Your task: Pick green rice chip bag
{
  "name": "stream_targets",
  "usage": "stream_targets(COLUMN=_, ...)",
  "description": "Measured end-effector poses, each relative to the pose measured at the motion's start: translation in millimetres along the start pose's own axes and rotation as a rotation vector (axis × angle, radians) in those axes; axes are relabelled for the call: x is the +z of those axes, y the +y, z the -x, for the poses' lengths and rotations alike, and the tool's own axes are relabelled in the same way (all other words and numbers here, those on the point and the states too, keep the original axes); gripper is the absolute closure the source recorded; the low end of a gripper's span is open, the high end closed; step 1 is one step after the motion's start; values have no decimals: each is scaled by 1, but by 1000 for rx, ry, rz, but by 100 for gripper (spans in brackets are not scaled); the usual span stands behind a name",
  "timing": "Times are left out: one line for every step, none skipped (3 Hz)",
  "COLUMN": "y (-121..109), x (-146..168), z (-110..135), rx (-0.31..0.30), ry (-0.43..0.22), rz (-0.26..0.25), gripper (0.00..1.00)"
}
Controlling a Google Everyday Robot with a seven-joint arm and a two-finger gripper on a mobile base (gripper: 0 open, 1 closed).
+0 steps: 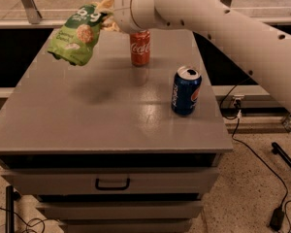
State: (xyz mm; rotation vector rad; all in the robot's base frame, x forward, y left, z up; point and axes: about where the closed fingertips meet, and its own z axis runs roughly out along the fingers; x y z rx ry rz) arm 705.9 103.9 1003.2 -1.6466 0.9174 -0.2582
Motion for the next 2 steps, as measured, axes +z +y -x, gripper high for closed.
stream_targets(y=-4, x=3, z=-2, rx=51, ry=-68, rz=14, gripper=100)
stream_targets(y=4, x=3, z=3, rx=61, ry=-92, rz=57, gripper=100)
